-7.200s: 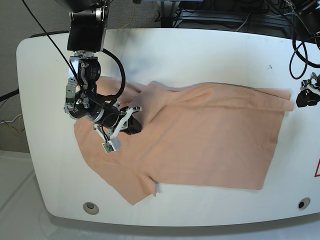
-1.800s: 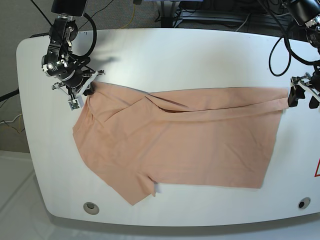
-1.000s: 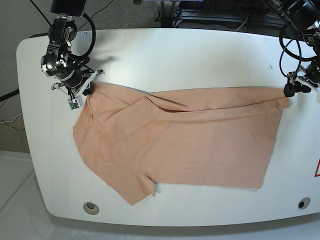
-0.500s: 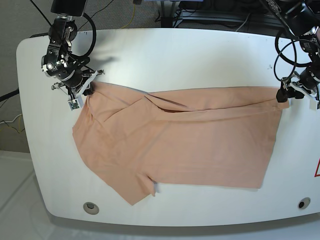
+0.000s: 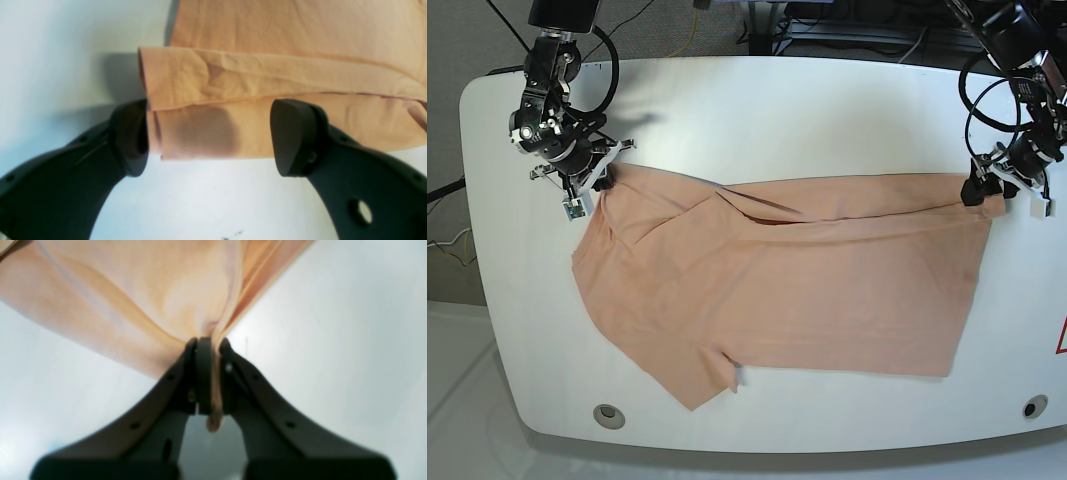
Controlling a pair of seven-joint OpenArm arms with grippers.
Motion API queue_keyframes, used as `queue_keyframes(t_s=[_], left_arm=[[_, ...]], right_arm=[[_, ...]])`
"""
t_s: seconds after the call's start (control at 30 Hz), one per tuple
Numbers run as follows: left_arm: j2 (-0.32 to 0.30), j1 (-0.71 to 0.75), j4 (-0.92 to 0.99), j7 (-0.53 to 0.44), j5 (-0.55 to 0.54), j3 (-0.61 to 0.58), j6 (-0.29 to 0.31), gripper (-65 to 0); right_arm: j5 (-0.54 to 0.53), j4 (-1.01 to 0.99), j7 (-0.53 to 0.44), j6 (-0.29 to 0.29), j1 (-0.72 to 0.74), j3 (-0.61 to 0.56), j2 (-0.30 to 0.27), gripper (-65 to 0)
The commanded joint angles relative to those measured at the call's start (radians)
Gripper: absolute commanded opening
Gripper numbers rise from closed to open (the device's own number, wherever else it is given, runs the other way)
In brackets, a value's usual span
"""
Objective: Fold the T-shirt properly
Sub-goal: 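Regrasp the folded edge with the left gripper near its corner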
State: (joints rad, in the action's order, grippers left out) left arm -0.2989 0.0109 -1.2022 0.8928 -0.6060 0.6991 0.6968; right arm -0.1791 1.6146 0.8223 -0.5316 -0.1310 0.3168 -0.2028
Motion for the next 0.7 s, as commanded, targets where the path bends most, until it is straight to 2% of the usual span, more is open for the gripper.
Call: queue_keyframes(t_s=[0.0,0.17,0.2,0.27,0.3,0.4,0.47,0.5,0.67], left_arm=[[-0.015,-0.010,-0.014,0.002,-0.009,-0.002,0.001,-13.2],[-0.015,-0.004,-0.021,0.002,-0.010,-0.003,0.001,-13.8],[-0.015,-0.002,-0.021,0.002,-0.012,-0.003,0.001,-15.4],[-0.015,-0.002,-0.023,0.002,-0.012,-0.003,0.001,-23.1],[-0.016,-0.002,-0.023,0.002,-0.012,-0.002,0.001,-29.2],[-0.018,-0.002,-0.023,0.002,-0.009,0.001,0.001,-53.1],[-0.019,-0.002,-0.023,0.002,-0.009,-0.003,0.001,-63.8],[-0.021,-0.002,-0.023,0.002,-0.009,-0.003,0.001,-65.0],[-0.035,-0.002,-0.024,0.002,-0.009,0.000,0.001,-62.1]], right_arm=[[-0.001,0.016,-0.014,-0.002,0.012,0.003,-0.013,-65.0],[-0.001,0.016,-0.014,-0.002,0.012,0.003,-0.013,-65.0],[-0.001,0.016,-0.014,-0.002,0.012,0.003,-0.013,-65.0],[-0.001,0.016,-0.014,-0.002,0.012,0.003,-0.013,-65.0],[-0.003,0.016,-0.014,-0.002,0.012,0.003,-0.013,-65.0],[-0.003,0.016,-0.014,-0.002,0.012,0.003,-0.013,-65.0],[-0.003,0.016,-0.014,-0.002,0.012,0.003,-0.013,-65.0],[-0.003,0.016,-0.014,-0.002,0.012,0.002,-0.013,-65.0],[-0.003,0.016,-0.014,-0.002,0.012,-0.021,-0.013,-65.0]])
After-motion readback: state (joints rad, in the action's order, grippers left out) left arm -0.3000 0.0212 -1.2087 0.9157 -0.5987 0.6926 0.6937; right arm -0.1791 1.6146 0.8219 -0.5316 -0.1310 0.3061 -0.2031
